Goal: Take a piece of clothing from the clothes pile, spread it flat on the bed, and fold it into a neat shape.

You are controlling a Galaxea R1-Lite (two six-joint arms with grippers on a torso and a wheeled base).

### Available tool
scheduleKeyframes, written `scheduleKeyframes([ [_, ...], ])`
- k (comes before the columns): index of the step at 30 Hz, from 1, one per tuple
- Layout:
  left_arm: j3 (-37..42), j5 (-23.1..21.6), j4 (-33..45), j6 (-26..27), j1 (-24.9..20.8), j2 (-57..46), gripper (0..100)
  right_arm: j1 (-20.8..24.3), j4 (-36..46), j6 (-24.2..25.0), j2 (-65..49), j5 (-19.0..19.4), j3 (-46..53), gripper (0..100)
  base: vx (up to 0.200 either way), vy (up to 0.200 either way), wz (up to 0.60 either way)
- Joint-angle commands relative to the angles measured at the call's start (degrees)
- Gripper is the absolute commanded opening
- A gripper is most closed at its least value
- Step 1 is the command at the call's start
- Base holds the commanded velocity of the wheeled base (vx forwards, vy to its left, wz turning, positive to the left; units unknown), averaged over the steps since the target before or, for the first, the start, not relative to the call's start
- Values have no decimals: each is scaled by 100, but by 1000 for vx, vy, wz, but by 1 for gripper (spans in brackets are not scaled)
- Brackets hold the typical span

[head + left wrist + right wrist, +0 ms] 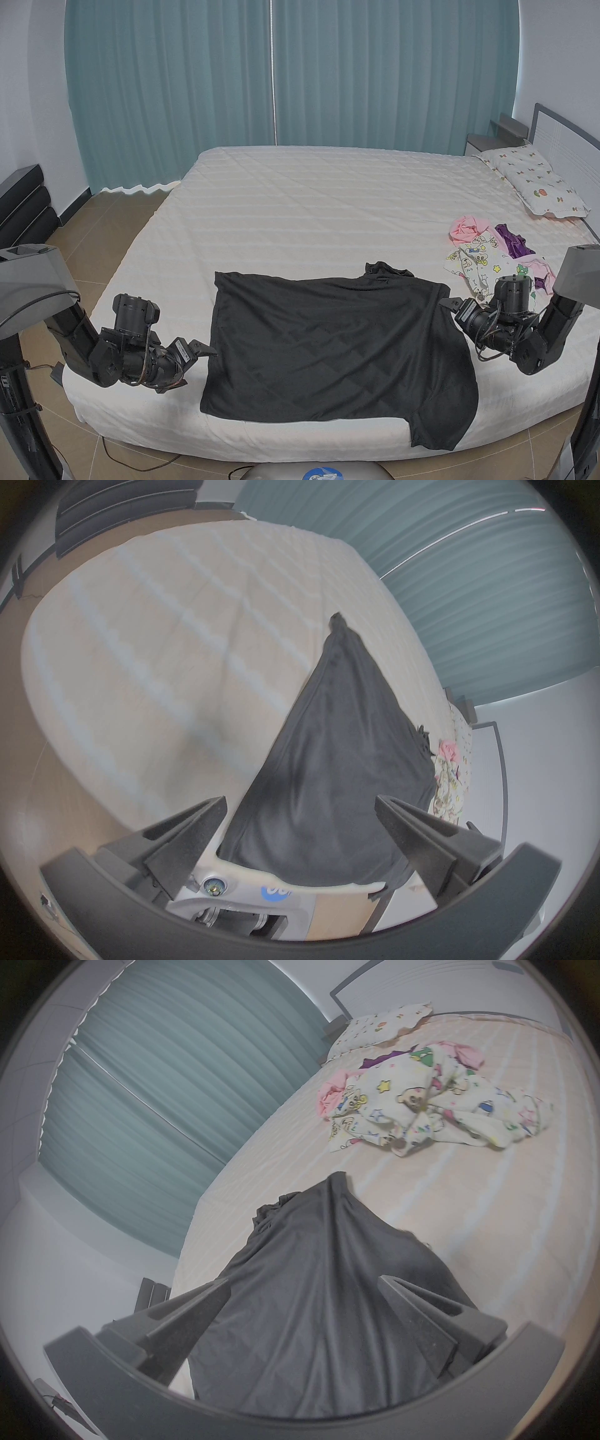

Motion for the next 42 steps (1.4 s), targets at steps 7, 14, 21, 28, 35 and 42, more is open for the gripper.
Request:
scheduleKeyframes([
  [7,786,51,-659,-31,-404,-105,100,17,-774,409,-127,22,1072,100,-57,0,0],
  [14,768,201,-659,-13,-474,-61,100,34,-835,637,-4,13,1116,100,-200,0,0],
  [21,461,781,-677,-5,-711,300,100,26,-1081,655,111,13,1160,100,0,0,0],
  [28,-14,1501,-686,-13,-949,774,100,43,-1380,655,119,13,1353,100,0,0,0],
  [35,-409,1923,-668,31,-1107,1038,100,70,-1591,655,190,13,1441,100,0,0,0],
  [42,-752,2152,-668,259,-1116,1425,100,61,-1609,655,198,13,1459,100,0,0,0],
])
